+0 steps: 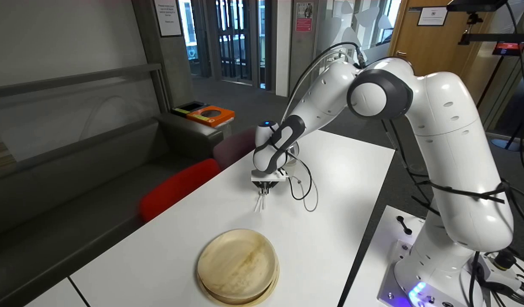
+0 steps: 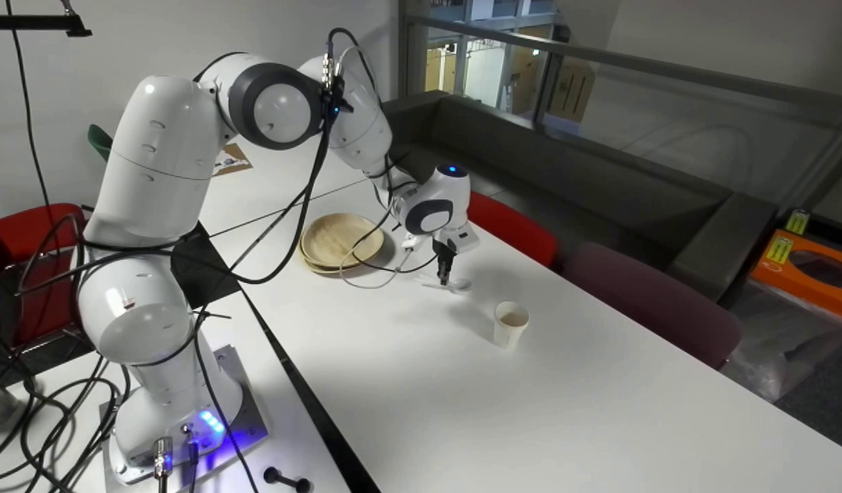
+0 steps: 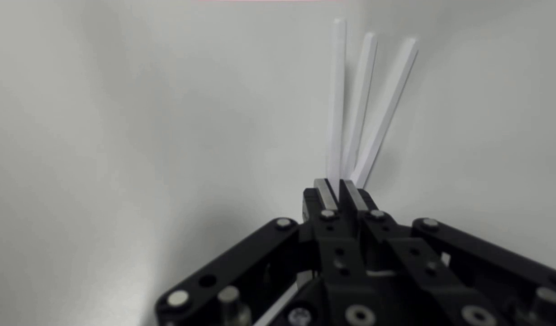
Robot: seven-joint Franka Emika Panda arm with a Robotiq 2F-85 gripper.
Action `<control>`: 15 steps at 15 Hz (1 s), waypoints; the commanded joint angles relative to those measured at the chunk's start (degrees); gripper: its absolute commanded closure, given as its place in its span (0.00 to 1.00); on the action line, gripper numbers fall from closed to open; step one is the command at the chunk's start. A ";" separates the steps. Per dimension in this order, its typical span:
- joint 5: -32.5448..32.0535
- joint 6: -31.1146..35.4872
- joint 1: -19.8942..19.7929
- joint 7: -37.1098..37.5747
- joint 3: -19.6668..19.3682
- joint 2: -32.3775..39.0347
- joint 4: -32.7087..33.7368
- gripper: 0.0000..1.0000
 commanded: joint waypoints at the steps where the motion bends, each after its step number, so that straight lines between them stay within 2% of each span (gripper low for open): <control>1: 0.64 -2.70 0.17 0.26 -0.06 0.23 1.70 0.97; 15: 1.02 -2.95 -0.14 -0.07 0.09 1.92 3.09 0.97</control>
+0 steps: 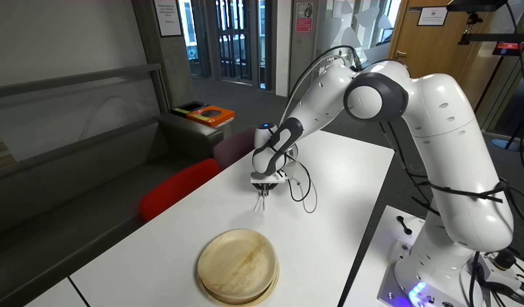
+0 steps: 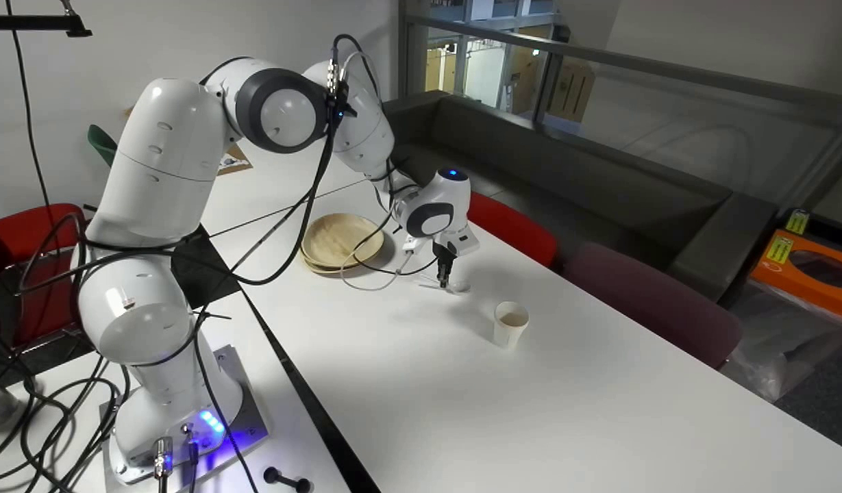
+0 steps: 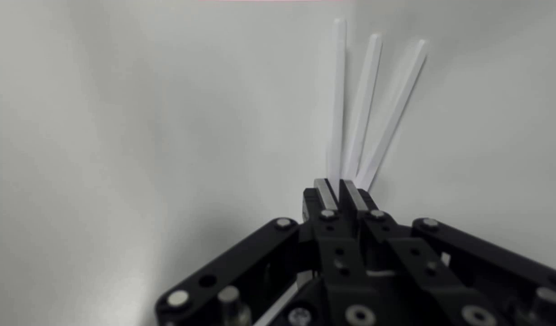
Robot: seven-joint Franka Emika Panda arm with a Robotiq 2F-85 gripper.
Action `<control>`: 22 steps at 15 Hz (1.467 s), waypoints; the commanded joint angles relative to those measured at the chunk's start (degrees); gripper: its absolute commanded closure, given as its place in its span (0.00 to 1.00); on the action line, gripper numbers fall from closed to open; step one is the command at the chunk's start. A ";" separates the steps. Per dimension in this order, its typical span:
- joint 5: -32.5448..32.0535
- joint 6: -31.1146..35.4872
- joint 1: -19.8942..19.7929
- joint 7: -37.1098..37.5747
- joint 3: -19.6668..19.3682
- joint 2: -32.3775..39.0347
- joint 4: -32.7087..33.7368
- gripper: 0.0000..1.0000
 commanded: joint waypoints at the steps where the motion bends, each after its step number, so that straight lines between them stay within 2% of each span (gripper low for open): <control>1: 0.92 -2.78 -0.13 -0.07 -0.02 0.26 2.08 0.97; 22: 5.69 -4.87 -2.36 -1.32 1.88 0.55 3.51 0.97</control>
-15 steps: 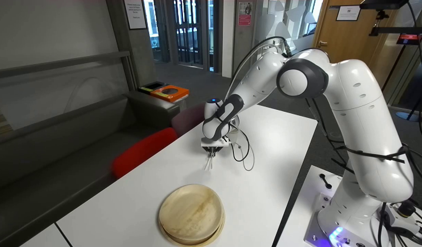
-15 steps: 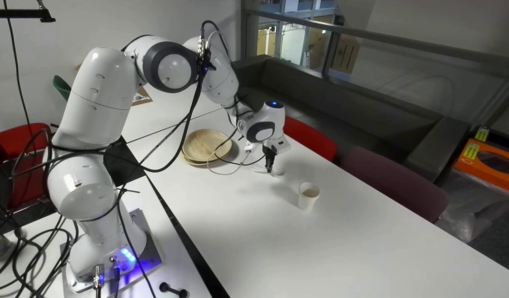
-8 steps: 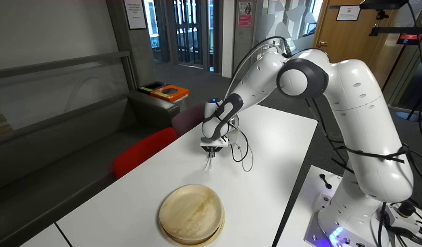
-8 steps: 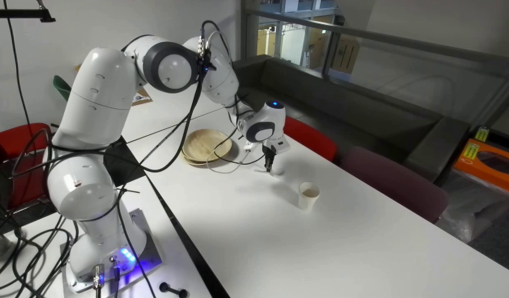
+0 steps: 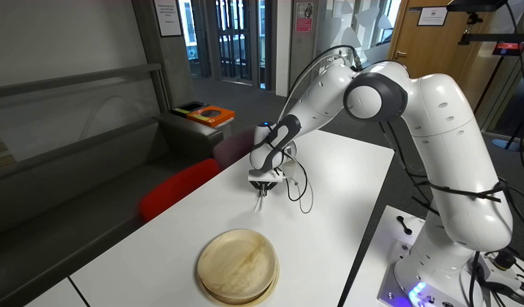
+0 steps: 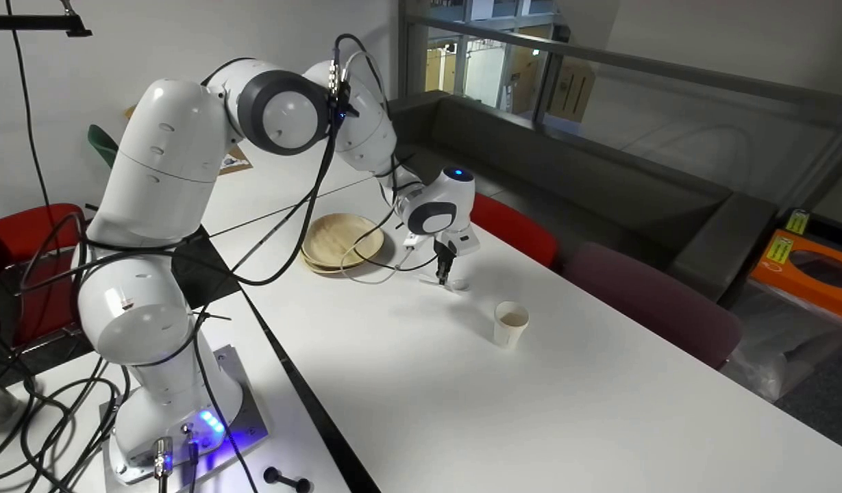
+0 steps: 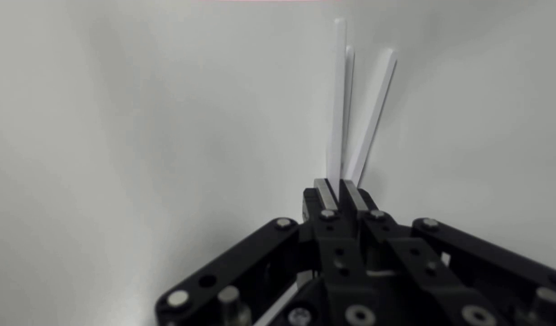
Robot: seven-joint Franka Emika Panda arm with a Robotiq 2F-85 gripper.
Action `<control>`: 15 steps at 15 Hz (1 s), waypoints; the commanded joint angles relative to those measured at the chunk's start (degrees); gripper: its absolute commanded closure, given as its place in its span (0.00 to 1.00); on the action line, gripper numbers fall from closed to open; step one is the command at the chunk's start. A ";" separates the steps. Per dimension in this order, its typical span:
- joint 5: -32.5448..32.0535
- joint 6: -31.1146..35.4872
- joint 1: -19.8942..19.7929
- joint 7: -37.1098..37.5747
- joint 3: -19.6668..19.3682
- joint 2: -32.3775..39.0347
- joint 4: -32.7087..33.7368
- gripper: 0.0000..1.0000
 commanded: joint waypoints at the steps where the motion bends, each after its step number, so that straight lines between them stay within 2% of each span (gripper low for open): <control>1: 1.76 -2.72 -1.49 -1.19 0.87 0.32 2.11 0.97; 15: 3.44 -2.62 -1.92 0.05 0.51 1.82 3.91 0.98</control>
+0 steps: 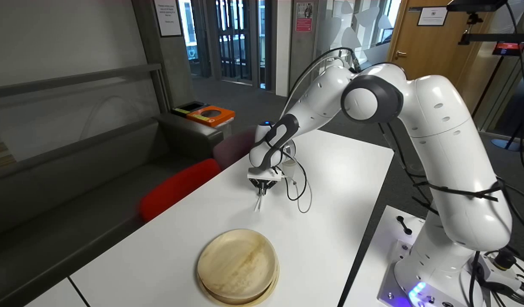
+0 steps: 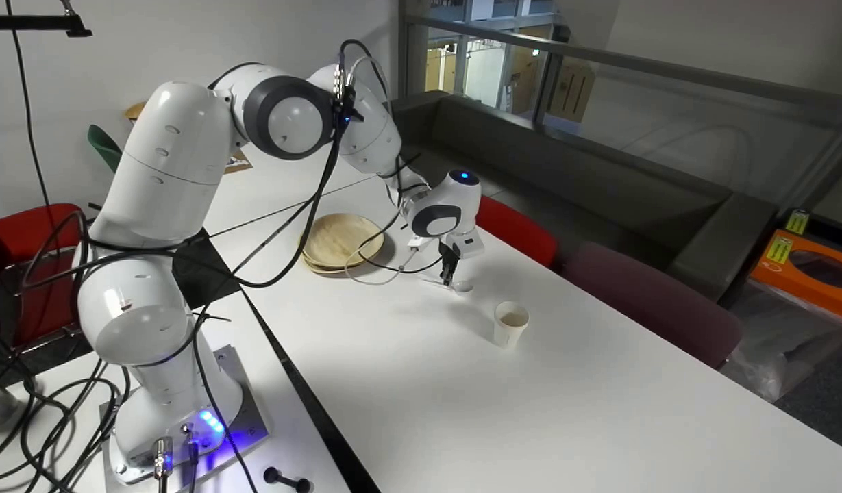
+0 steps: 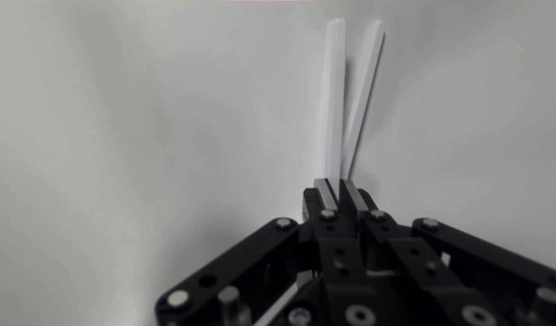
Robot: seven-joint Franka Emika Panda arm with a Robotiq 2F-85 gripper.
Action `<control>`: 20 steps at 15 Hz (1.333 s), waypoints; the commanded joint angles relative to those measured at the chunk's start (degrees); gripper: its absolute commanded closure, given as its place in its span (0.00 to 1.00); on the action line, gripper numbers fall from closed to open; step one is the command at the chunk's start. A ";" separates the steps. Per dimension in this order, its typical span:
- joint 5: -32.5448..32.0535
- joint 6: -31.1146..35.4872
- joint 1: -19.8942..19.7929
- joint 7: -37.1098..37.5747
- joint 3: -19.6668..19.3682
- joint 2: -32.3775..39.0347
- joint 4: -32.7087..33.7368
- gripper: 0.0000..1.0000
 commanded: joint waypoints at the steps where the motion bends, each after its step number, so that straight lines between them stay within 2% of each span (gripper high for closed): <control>1: 1.31 -2.61 -0.93 0.03 0.52 0.52 2.03 0.98; 13: 1.59 -2.71 -1.06 -0.07 0.61 1.41 2.47 0.97; 14: 1.59 -2.74 -1.06 -0.07 0.60 1.40 2.47 0.93; 15: 1.59 -2.75 -1.08 -0.10 0.61 1.39 2.46 0.83; 17: 1.56 -2.76 -1.08 -0.11 0.59 1.41 2.44 0.59; 20: 1.60 -2.80 -1.14 -0.15 0.61 1.46 2.47 0.43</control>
